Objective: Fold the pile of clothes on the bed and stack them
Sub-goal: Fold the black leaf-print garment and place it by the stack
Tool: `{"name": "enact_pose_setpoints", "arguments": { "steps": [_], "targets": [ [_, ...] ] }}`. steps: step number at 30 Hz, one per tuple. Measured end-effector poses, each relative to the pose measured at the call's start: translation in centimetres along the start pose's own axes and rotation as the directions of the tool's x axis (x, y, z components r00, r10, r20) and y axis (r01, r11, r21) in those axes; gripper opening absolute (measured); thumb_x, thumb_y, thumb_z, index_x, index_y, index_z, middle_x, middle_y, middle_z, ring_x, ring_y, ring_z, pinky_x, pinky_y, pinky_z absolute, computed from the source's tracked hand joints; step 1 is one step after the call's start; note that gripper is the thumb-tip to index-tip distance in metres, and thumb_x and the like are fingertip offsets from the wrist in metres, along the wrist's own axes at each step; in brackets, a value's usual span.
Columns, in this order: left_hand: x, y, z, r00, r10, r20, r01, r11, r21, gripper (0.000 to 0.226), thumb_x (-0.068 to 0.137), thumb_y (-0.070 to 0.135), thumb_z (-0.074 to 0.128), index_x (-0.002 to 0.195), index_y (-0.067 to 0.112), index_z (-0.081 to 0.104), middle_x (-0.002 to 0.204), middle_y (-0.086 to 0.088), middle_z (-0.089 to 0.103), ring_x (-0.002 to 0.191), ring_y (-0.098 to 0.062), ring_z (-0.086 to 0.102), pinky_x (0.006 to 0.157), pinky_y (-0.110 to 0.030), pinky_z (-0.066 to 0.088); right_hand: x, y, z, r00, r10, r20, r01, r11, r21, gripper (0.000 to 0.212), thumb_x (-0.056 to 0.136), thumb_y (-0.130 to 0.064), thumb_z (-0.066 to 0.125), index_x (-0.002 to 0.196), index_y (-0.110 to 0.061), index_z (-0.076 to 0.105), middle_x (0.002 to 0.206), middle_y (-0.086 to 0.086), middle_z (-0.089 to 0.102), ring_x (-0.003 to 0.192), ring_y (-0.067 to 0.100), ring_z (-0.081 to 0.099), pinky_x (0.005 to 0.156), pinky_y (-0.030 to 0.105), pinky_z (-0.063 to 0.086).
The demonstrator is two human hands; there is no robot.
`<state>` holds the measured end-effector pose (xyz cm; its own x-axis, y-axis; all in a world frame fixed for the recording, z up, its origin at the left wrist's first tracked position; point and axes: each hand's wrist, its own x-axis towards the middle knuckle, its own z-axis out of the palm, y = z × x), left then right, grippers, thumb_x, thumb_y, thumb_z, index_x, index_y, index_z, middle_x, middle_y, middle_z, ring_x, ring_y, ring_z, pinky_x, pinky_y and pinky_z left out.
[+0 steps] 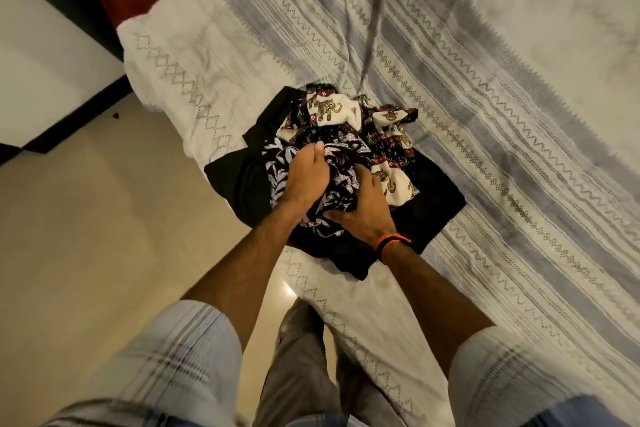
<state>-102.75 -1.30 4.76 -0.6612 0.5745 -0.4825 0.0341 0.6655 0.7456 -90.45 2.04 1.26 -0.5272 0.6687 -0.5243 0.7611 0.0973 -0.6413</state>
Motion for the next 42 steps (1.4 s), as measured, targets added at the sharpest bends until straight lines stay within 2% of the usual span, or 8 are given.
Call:
{"name": "enact_pose_setpoints", "arguments": {
  "steps": [4, 9, 13, 20, 25, 28, 30, 42],
  "targets": [
    [-3.0, 3.9, -0.4, 0.976, -0.025, 0.217, 0.091, 0.949, -0.302, 0.04, 0.104, 0.037, 0.044, 0.116, 0.005, 0.064, 0.116, -0.006, 0.064, 0.107, -0.013, 0.059, 0.105, -0.037, 0.041, -1.4, -1.6, -1.5, 0.997, -0.072, -0.034, 0.072, 0.997, 0.009, 0.111, 0.067, -0.032, 0.089, 0.152, -0.009, 0.021, 0.153, 0.014, 0.034, 0.14, 0.029, 0.034, 0.117, 0.04, 0.031],
    [-6.7, 5.8, -2.1, 0.92, 0.04, 0.389, 0.15, 0.883, -0.446, 0.085, 0.061, 0.067, 0.081, 0.124, 0.011, 0.066, 0.134, -0.007, 0.062, 0.126, -0.023, 0.057, 0.113, -0.047, 0.038, -4.3, -3.6, -4.8, 0.976, -0.16, -0.149, 0.167, 0.985, 0.041, 0.029, 0.083, -0.001, 0.061, 0.112, 0.0, 0.062, 0.113, 0.017, 0.068, 0.108, 0.032, 0.062, 0.093, 0.031, 0.048],
    [-9.5, 6.1, -3.7, 0.965, 0.116, 0.237, 0.009, 0.883, -0.47, 0.054, 0.058, 0.044, 0.09, 0.099, 0.014, 0.07, 0.106, -0.007, 0.074, 0.109, -0.024, 0.067, 0.107, -0.047, 0.045, -6.8, -4.6, -7.6, 0.961, -0.185, -0.207, 0.212, 0.97, 0.119, 0.035, 0.085, 0.003, 0.053, 0.118, -0.005, 0.064, 0.115, 0.011, 0.069, 0.103, 0.028, 0.065, 0.092, 0.038, 0.053],
    [-15.2, 6.7, -4.6, 0.97, 0.156, 0.187, -0.115, 0.97, -0.212, 0.063, 0.063, -0.001, 0.087, 0.117, 0.011, 0.055, 0.105, 0.001, 0.062, 0.102, -0.016, 0.059, 0.095, -0.028, 0.051, -10.4, -6.1, -12.3, 0.956, -0.153, -0.252, 0.263, 0.826, 0.498, 0.032, 0.091, -0.014, 0.054, 0.12, -0.018, 0.065, 0.114, 0.003, 0.072, 0.105, 0.023, 0.067, 0.091, 0.049, 0.056],
    [-18.1, 8.3, -3.9, 0.965, 0.231, 0.123, -0.227, 0.973, -0.045, 0.058, 0.07, 0.026, 0.088, 0.119, 0.018, 0.057, 0.113, 0.008, 0.066, 0.106, -0.012, 0.061, 0.098, -0.032, 0.047, -16.3, -10.0, -15.9, 0.932, -0.224, -0.283, 0.361, 0.604, 0.71, 0.024, 0.102, -0.01, 0.048, 0.122, -0.007, 0.062, 0.113, 0.011, 0.071, 0.105, 0.025, 0.068, 0.083, 0.044, 0.06],
    [-20.7, 10.6, -4.7, 0.931, 0.362, 0.043, -0.364, 0.931, 0.034, 0.029, 0.09, 0.032, 0.069, 0.109, 0.014, 0.059, 0.093, 0.007, 0.064, 0.084, -0.01, 0.062, 0.07, -0.02, 0.05, -19.2, -11.3, -17.6, 0.904, -0.218, -0.368, 0.426, 0.539, 0.727, 0.028, 0.1, -0.007, 0.05, 0.127, -0.003, 0.06, 0.116, 0.015, 0.07, 0.107, 0.029, 0.067, 0.082, 0.047, 0.06],
    [-20.8, 11.5, -4.8, 0.928, 0.371, 0.024, -0.371, 0.929, 0.01, 0.015, 0.098, 0.025, 0.058, 0.108, 0.014, 0.057, 0.086, 0.007, 0.061, 0.07, -0.005, 0.057, 0.054, -0.013, 0.045, -19.7, -11.5, -18.4, 0.902, -0.203, -0.381, 0.428, 0.522, 0.738, 0.029, 0.099, -0.001, 0.049, 0.126, -0.001, 0.06, 0.115, 0.016, 0.07, 0.106, 0.029, 0.068, 0.081, 0.046, 0.06],
    [-27.9, 16.1, -6.0, 0.797, 0.591, 0.126, -0.504, 0.765, -0.4, 0.016, 0.1, 0.016, 0.041, 0.102, 0.021, 0.057, 0.099, -0.007, 0.067, 0.086, -0.023, 0.062, 0.067, -0.035, 0.049, -30.0, -9.8, -20.4, 0.785, -0.019, -0.619, 0.54, 0.508, 0.671, 0.024, 0.097, -0.007, 0.055, 0.119, -0.009, 0.064, 0.099, 0.005, 0.071, 0.075, 0.011, 0.067, 0.057, 0.022, 0.056]
  ]
}}
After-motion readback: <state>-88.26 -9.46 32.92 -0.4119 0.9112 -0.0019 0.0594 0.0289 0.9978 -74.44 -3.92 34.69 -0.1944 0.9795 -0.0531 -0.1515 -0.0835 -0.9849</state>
